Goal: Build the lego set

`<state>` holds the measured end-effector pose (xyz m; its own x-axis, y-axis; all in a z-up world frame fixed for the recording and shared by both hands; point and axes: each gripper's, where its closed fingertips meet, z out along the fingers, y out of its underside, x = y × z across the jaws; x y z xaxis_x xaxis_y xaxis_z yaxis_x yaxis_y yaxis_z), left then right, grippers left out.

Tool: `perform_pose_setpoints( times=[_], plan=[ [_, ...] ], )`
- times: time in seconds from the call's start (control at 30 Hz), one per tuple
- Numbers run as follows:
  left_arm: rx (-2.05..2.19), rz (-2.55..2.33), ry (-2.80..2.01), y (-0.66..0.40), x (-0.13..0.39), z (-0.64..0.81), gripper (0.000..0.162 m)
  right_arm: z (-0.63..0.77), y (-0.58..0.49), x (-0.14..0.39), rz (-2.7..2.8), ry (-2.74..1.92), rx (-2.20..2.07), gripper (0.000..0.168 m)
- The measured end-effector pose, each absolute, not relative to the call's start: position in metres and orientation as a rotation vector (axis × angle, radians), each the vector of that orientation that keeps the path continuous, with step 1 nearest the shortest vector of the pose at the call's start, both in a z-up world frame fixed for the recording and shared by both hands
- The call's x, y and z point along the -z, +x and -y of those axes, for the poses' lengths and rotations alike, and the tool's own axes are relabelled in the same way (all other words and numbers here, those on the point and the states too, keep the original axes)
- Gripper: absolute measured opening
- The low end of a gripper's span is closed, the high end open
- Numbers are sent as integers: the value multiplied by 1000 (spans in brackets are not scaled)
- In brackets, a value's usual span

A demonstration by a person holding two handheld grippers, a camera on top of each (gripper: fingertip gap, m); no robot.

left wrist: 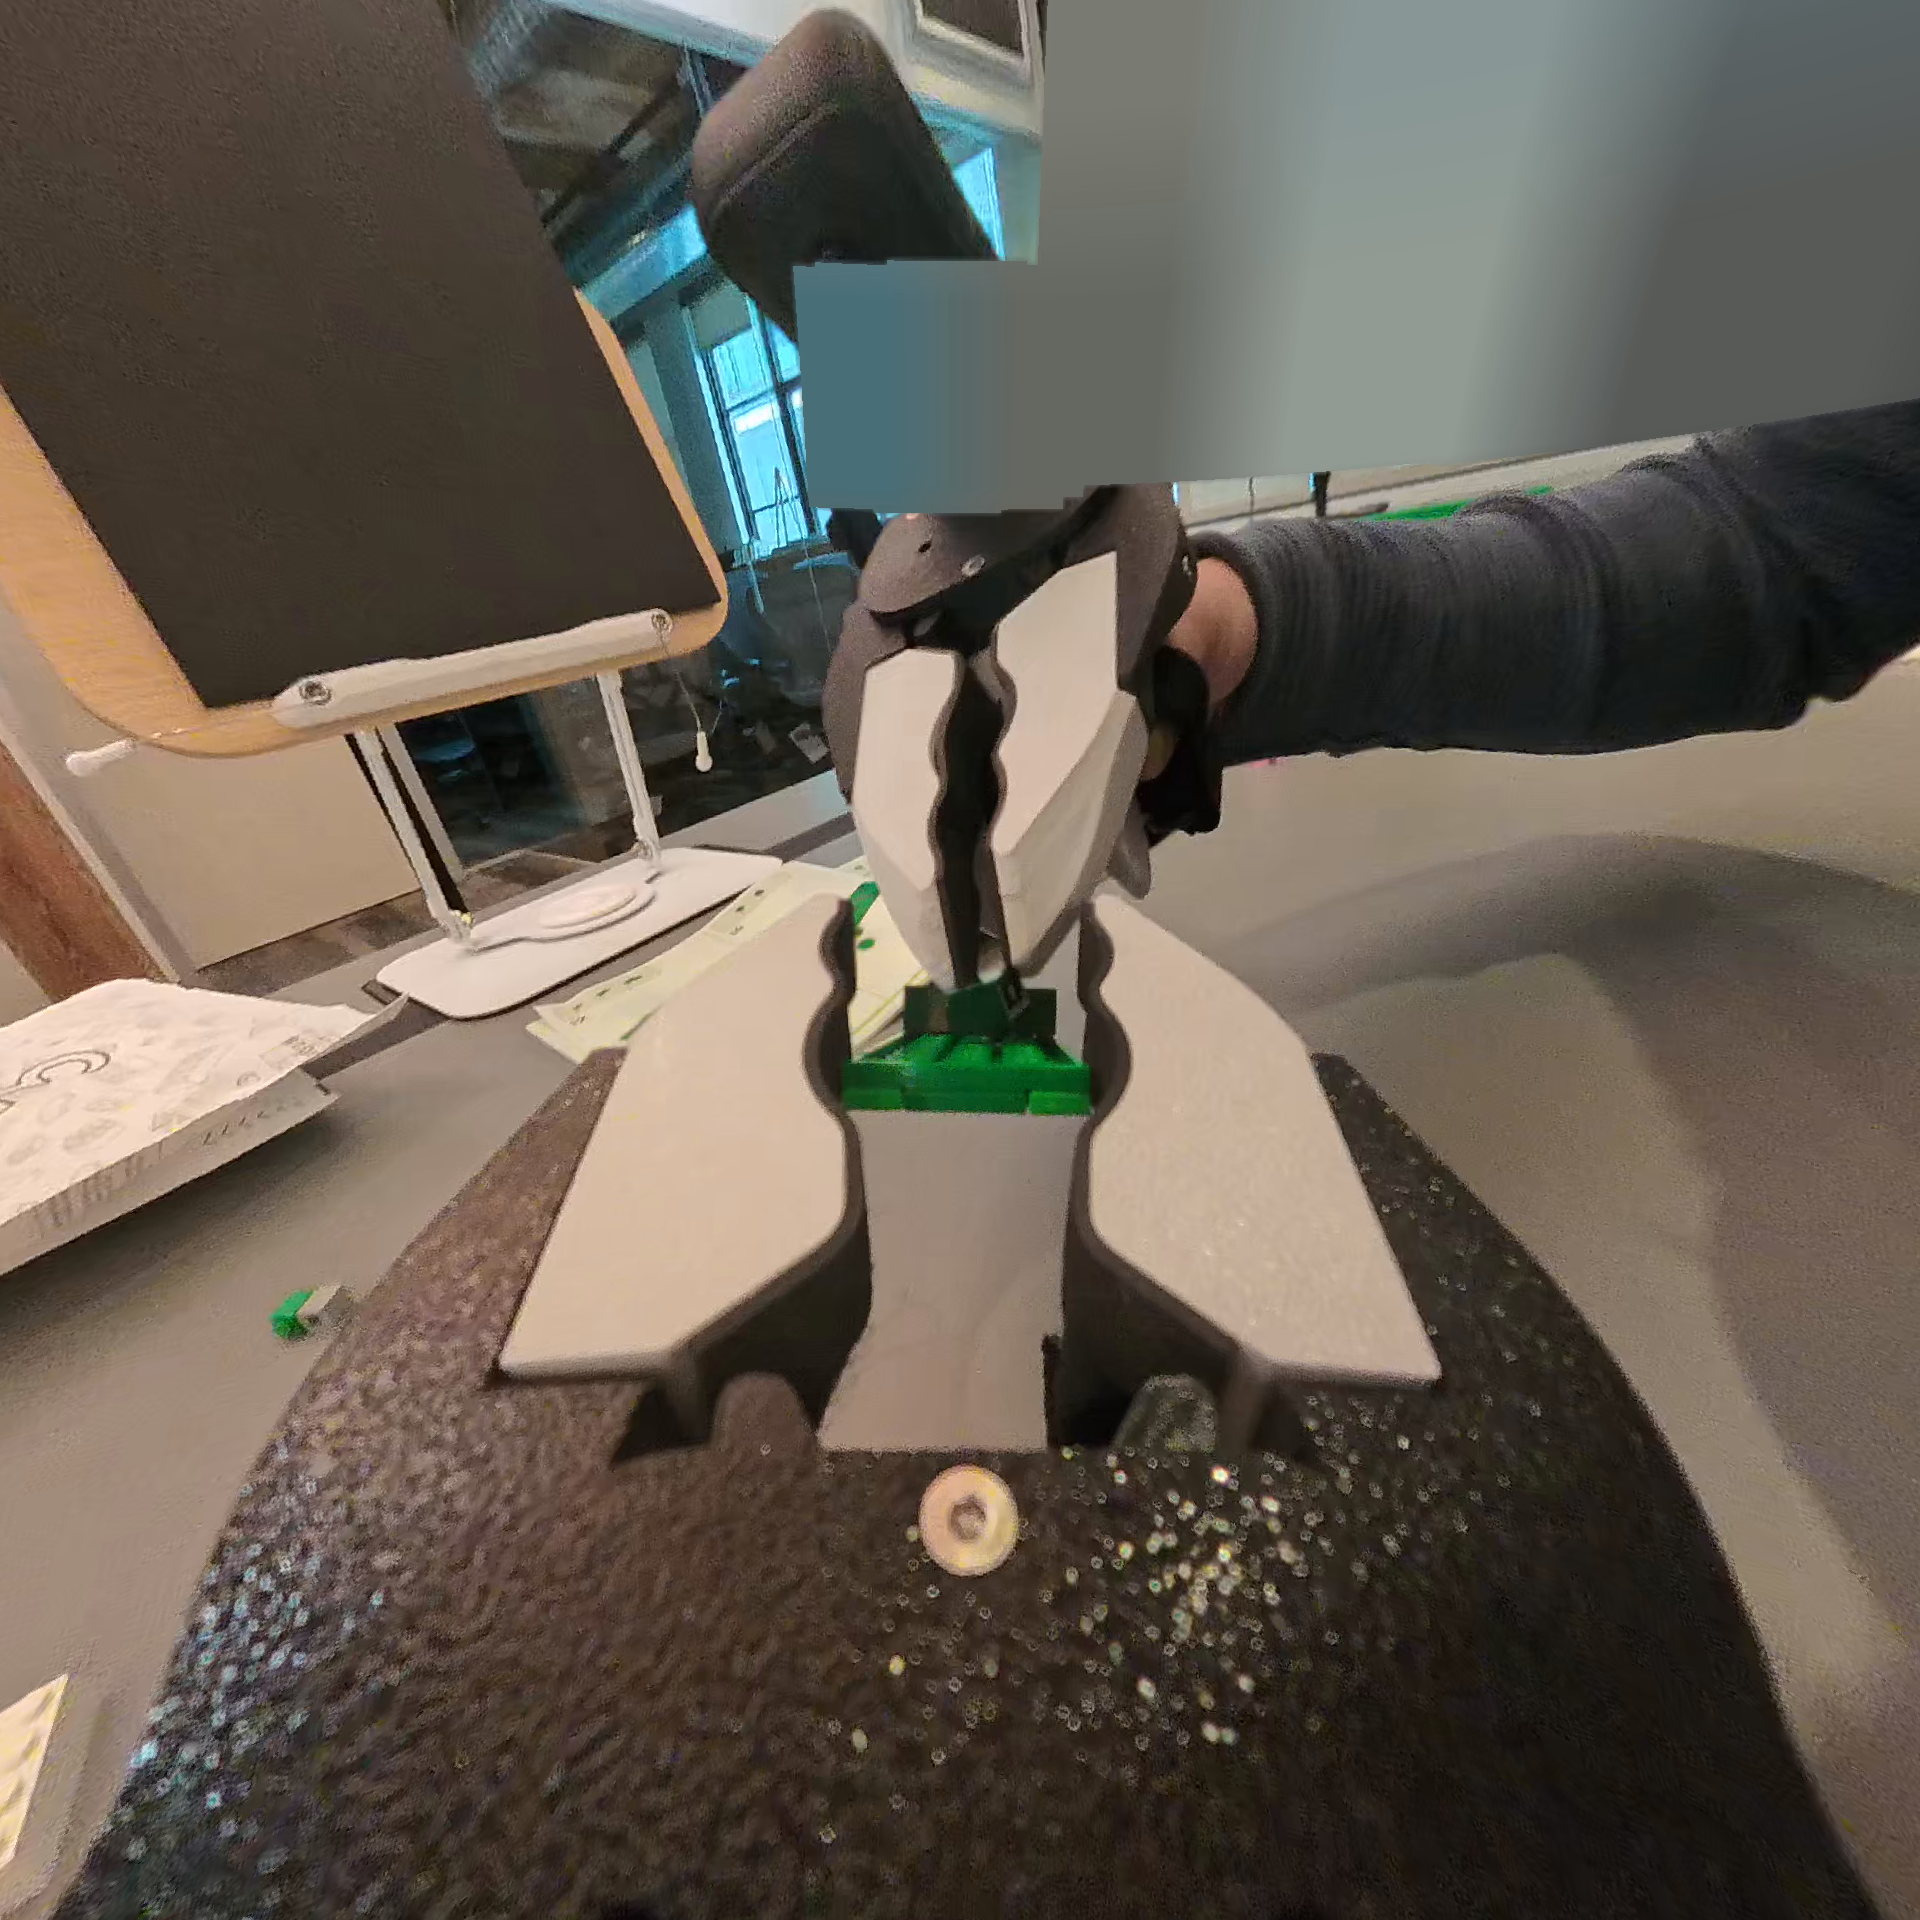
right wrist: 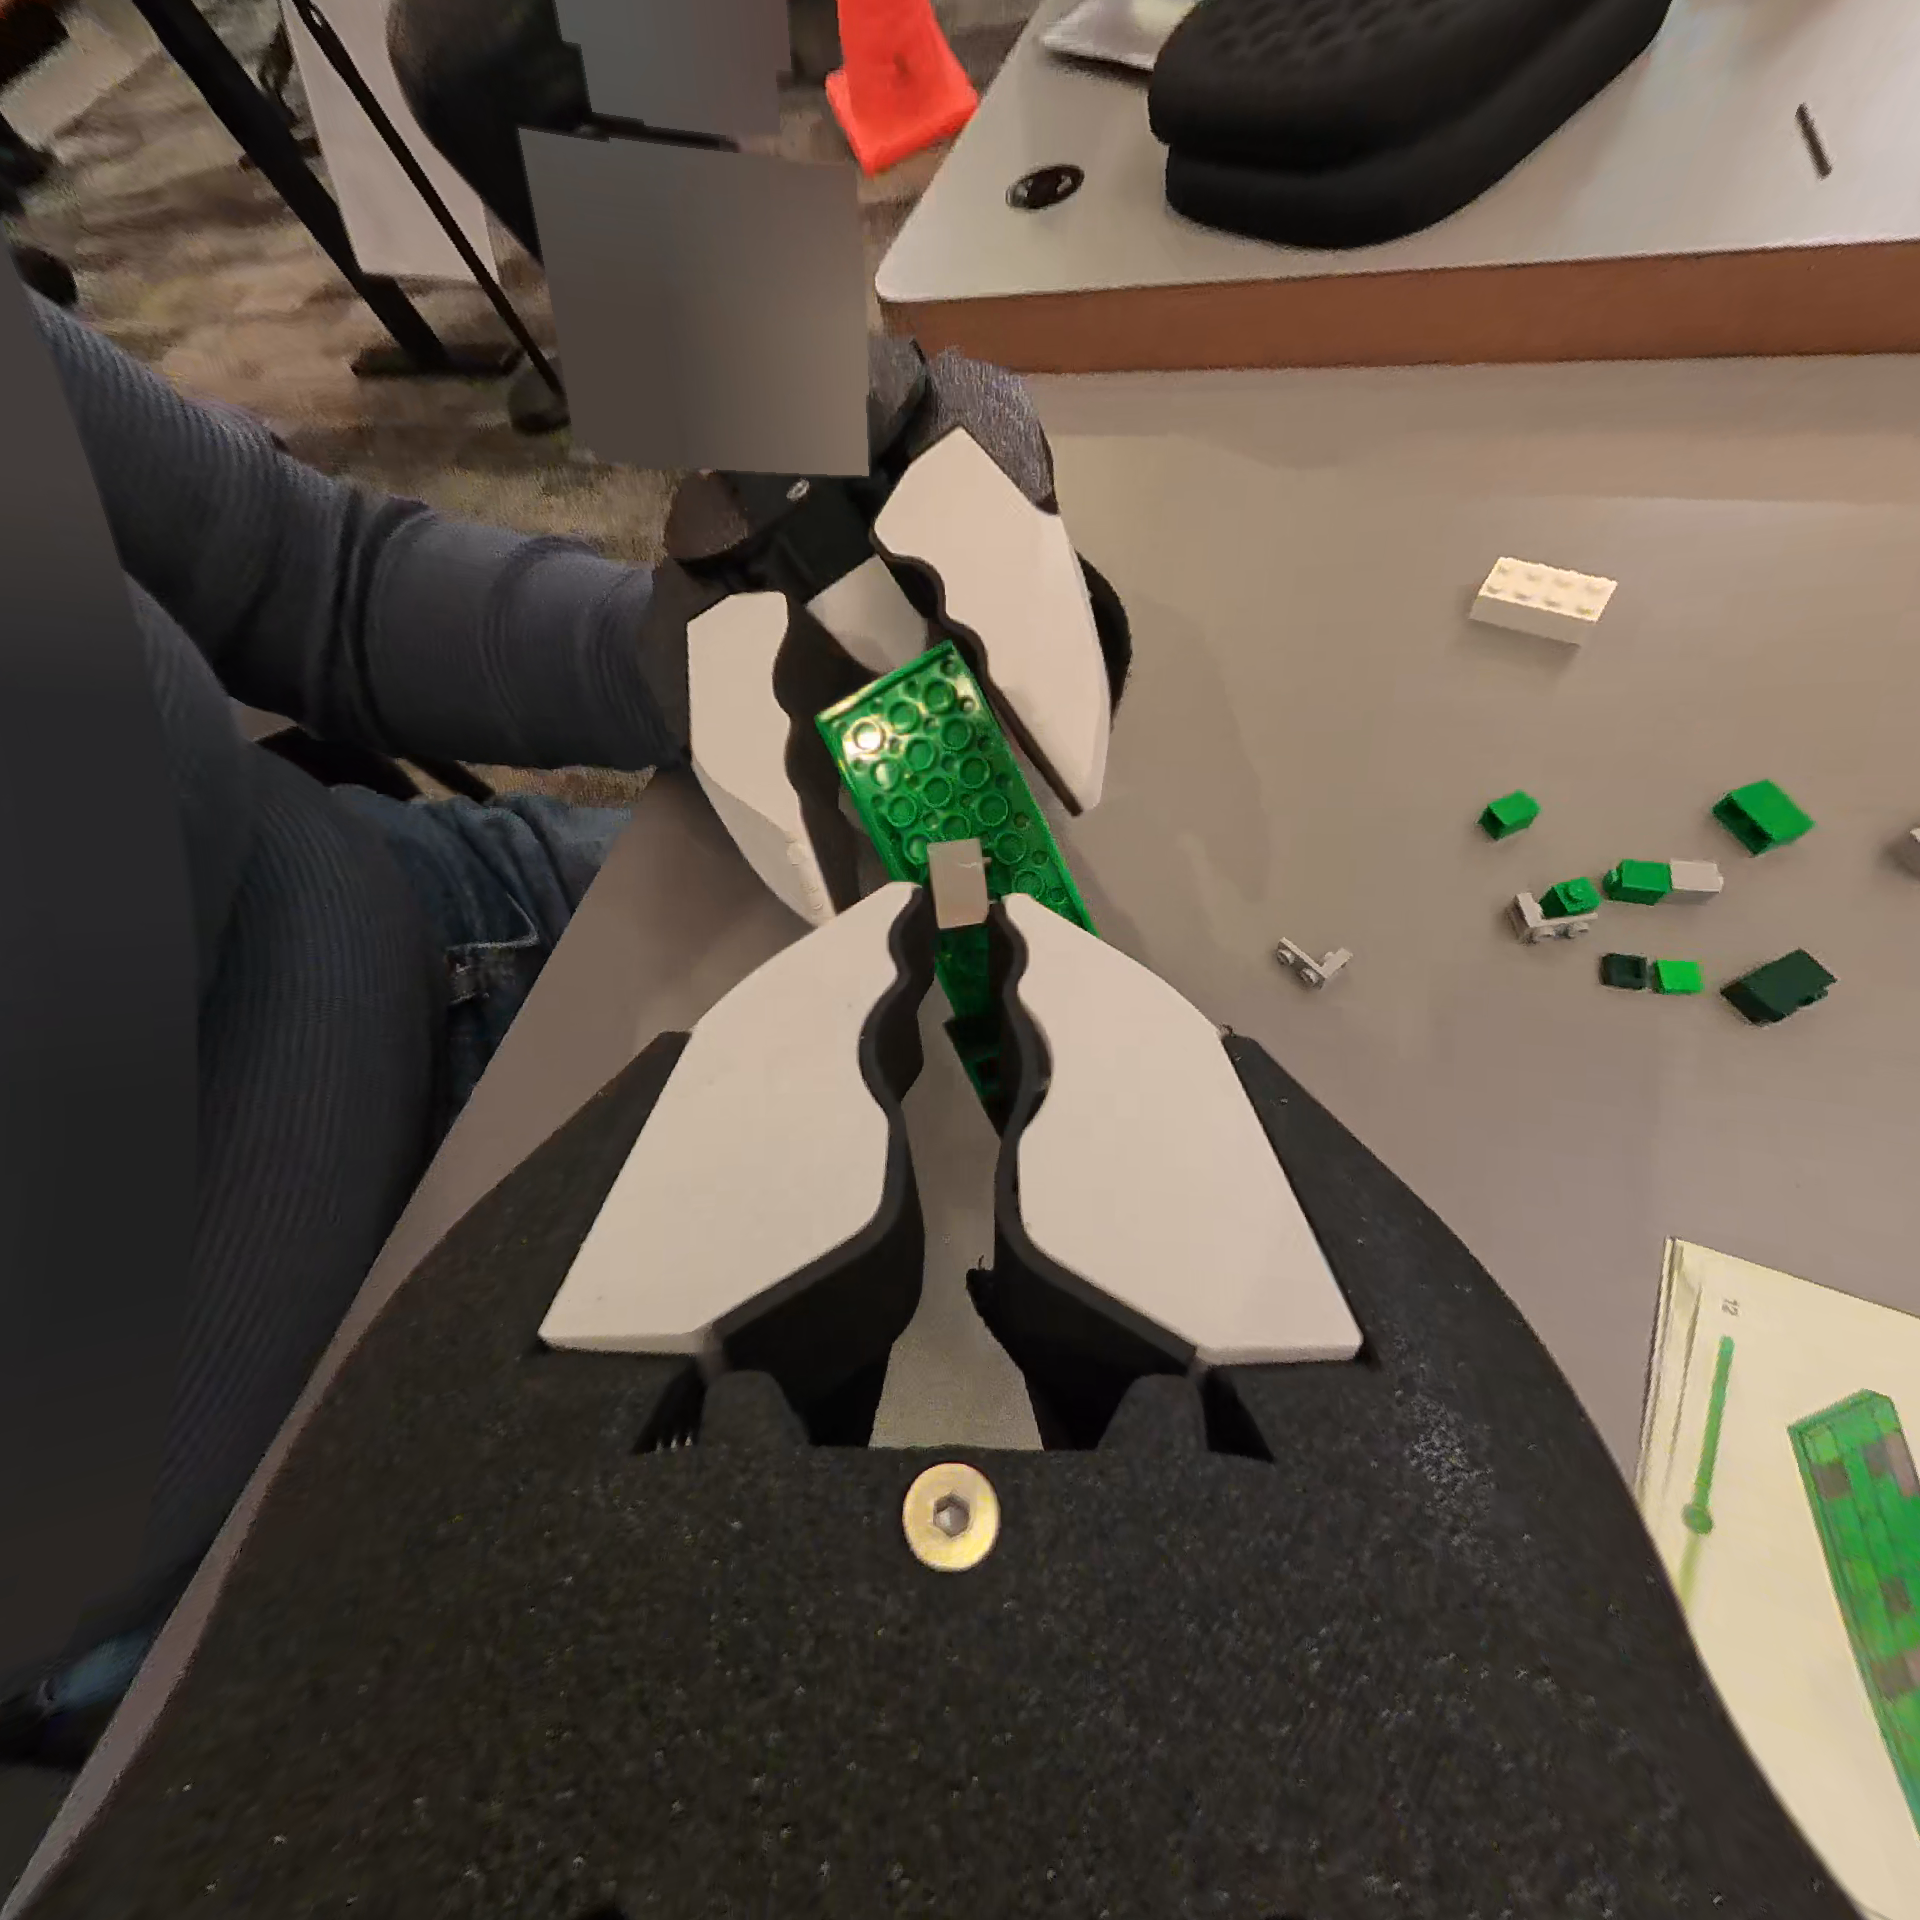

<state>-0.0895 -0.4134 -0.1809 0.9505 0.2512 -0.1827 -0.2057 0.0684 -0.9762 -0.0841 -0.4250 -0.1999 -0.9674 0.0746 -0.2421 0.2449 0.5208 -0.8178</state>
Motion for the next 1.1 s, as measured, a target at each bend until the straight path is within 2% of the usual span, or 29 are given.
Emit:
perform_pose_setpoints(
  times=[0.43, 0.63, 0.73, 0.9, 1.1],
  plan=[
    [-279, 9, -1368, -80, 168, 412, 40, 419, -84, 189, -2759, 209, 1311, 12],
    [-266, 21, -1354, -81, 166, 412, 40, 411, -76, 186, -2929, 8, 1334, 14],
    [-273, 29, -1351, -82, 166, 412, 40, 404, -73, 185, -3007, -45, 1318, 21],
    [-341, 92, -1346, -94, 165, 417, 40, 386, -86, 183, -3037, 151, 1497, 34],
    [-383, 138, -1248, -99, 152, 425, 40, 374, -96, 185, -2981, 460, 1842, 41]
  ],
)
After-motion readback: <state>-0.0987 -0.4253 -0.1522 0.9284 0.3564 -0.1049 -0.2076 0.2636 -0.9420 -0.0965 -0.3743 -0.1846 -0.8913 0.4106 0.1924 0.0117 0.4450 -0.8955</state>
